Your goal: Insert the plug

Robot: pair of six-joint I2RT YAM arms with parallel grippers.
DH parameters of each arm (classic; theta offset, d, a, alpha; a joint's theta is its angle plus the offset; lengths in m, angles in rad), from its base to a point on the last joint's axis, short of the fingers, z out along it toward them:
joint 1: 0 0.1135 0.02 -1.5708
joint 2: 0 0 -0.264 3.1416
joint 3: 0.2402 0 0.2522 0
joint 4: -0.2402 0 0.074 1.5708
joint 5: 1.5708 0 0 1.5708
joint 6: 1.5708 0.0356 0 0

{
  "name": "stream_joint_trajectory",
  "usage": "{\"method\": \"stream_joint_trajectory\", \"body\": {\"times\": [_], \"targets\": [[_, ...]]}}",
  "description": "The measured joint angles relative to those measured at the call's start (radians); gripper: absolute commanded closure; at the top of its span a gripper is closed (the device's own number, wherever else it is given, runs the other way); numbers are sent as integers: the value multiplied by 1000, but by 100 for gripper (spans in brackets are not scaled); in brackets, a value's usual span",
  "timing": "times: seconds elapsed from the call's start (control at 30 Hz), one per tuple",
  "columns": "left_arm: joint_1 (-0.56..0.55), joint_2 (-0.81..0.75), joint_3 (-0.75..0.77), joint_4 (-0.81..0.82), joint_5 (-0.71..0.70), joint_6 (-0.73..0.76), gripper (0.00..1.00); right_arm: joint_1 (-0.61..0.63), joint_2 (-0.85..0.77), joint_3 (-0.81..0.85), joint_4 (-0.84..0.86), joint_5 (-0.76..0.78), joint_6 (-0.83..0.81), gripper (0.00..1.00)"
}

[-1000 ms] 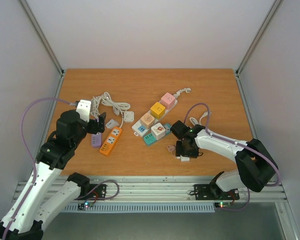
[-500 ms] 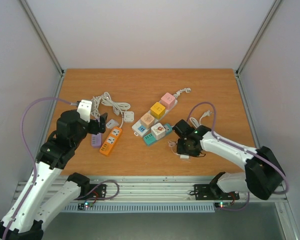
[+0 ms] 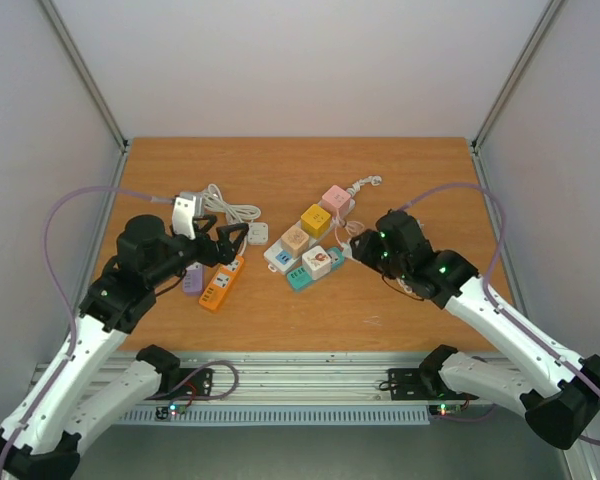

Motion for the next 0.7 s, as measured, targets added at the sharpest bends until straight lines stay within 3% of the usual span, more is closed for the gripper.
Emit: {"method": "stream_joint_trajectory", "body": {"times": [0.33,0.7], "targets": [[-220,156,-71,275,-28,-237,18,-2,138,134,229,-222,260,61],[-326,245,-187,499,-124,-314,22,25,328,165,439,-418,539,61]]}}
